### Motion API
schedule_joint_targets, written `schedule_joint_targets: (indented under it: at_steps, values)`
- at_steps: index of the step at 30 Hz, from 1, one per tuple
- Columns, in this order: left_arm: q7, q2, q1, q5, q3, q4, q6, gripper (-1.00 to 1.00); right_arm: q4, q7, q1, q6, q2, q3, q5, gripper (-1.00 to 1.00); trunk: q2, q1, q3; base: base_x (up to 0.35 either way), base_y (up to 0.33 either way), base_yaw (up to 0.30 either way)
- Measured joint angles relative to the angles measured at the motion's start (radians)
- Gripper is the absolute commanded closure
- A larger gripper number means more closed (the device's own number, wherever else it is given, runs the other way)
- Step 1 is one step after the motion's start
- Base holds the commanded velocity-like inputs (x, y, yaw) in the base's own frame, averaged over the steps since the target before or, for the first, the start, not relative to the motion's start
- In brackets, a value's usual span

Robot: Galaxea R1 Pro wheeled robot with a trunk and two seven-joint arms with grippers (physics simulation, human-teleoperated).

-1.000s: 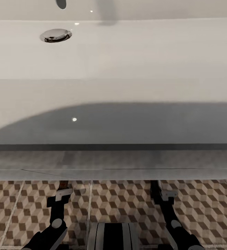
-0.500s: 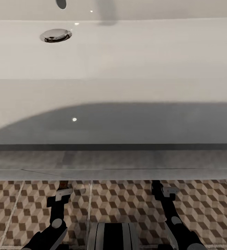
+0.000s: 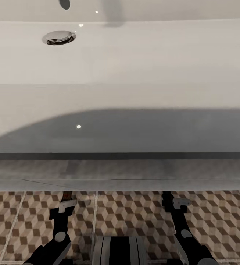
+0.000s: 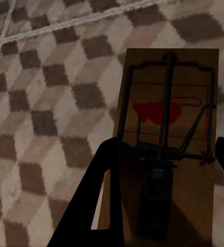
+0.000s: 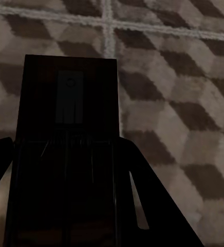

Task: Take the four mousetraps from the cabinet in the bathroom and place them on the bathroom floor. Make sure all four end up on the same floor surface, and ensure that at least two of them are either under or directly next to the same bathroom sink.

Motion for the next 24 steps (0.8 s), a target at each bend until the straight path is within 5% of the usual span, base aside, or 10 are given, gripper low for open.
schedule_joint_targets:
  at_steps: [24]
  values:
    - [-0.020,0.003,-0.004,0.001,0.011,-0.009,0.004,1.00,-0.043,0.001,-0.020,0.003,0.000,0.000,0.002,1.00,0.000,0.000,0.000,0.000,0.000,0.000]
